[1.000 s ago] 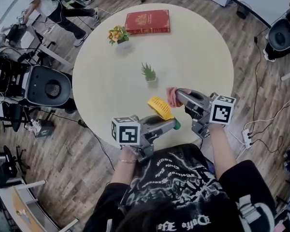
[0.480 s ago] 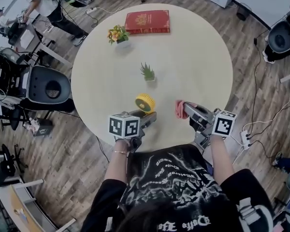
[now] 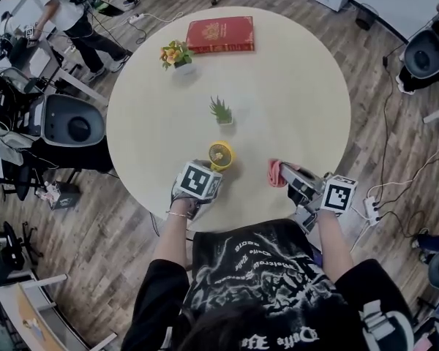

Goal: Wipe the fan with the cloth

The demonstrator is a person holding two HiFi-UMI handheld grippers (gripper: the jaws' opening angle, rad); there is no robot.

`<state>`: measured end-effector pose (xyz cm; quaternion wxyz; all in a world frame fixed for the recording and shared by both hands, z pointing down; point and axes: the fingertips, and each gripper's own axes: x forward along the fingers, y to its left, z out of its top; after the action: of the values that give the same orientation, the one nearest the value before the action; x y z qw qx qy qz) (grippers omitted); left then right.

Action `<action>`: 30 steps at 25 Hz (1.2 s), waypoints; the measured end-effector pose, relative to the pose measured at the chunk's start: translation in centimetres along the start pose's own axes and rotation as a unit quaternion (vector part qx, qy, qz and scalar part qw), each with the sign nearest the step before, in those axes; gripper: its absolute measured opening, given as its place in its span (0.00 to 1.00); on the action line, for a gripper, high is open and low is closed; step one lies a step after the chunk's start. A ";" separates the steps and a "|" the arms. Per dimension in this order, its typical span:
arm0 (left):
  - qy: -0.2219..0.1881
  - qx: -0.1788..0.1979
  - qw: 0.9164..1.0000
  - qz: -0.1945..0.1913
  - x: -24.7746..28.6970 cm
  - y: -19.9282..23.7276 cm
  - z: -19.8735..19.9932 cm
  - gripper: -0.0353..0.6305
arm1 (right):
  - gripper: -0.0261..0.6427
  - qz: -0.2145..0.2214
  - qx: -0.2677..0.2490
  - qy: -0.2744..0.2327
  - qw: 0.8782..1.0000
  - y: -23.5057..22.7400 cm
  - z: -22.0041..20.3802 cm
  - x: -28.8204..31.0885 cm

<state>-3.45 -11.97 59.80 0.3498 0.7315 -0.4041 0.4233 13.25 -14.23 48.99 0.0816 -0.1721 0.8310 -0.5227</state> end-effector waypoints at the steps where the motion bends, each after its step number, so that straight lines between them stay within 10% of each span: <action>1: 0.009 0.016 1.000 0.005 0.1 0.0 0.1 0.34 | 0.08 0.000 -0.001 0.000 1.000 -0.1 0.0 0.0; 18: 0.101 0.072 0.991 0.053 1.0 2.2 -1.4 0.34 | 0.08 -0.026 0.007 0.006 1.000 -1.4 -1.5 0.1; 22: 0.074 0.046 0.995 0.047 1.5 1.7 -1.5 0.45 | 0.08 -0.050 -0.007 -0.008 0.999 -1.8 -1.1 0.4; 30: -0.114 -0.041 0.993 0.008 -1.2 0.0 2.0 0.52 | 0.09 -0.151 -0.137 -0.058 0.977 -2.7 1.1 0.0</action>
<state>-3.13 -13.35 57.89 0.3277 0.7568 -0.4640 0.3233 14.16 -16.21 50.92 0.0257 -0.3355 0.8528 -0.3993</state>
